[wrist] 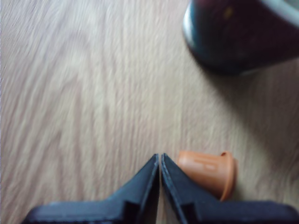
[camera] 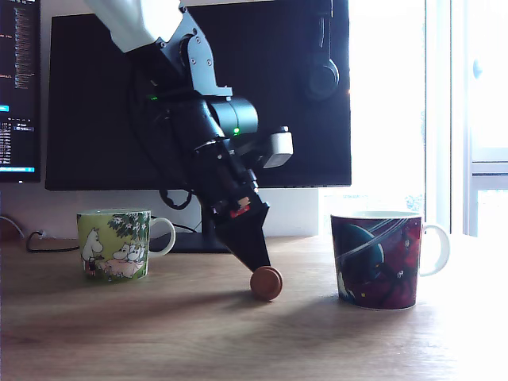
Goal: Pick up the coffee capsules from the table one by one and drop them inside the nearest coffee cup
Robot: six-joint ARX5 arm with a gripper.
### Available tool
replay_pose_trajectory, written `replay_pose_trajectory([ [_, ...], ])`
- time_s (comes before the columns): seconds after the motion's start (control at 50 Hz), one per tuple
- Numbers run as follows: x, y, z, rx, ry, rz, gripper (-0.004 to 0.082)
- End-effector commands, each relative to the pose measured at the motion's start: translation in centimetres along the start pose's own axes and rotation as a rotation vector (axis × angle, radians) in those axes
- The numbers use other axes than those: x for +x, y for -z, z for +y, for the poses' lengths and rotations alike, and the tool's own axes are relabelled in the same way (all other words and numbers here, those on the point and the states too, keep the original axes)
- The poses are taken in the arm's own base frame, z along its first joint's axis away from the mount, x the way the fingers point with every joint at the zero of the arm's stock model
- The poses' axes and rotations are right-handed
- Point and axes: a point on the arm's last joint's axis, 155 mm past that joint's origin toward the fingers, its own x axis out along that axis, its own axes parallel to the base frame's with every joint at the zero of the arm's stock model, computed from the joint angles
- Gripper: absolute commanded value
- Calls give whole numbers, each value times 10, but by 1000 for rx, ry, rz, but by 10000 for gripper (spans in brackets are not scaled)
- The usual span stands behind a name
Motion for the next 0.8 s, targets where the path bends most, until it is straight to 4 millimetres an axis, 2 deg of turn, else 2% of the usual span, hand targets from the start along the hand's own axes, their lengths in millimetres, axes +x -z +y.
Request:
replay_pose_trajectory([
  [0.0,0,0,-6,6,11,-2,-19],
  [0.36,2,4,-29,3,92,23,-19],
  [0.66,8,-6,-60,40,168,17,-19],
  [0.78,11,-10,-60,53,150,14,-19],
])
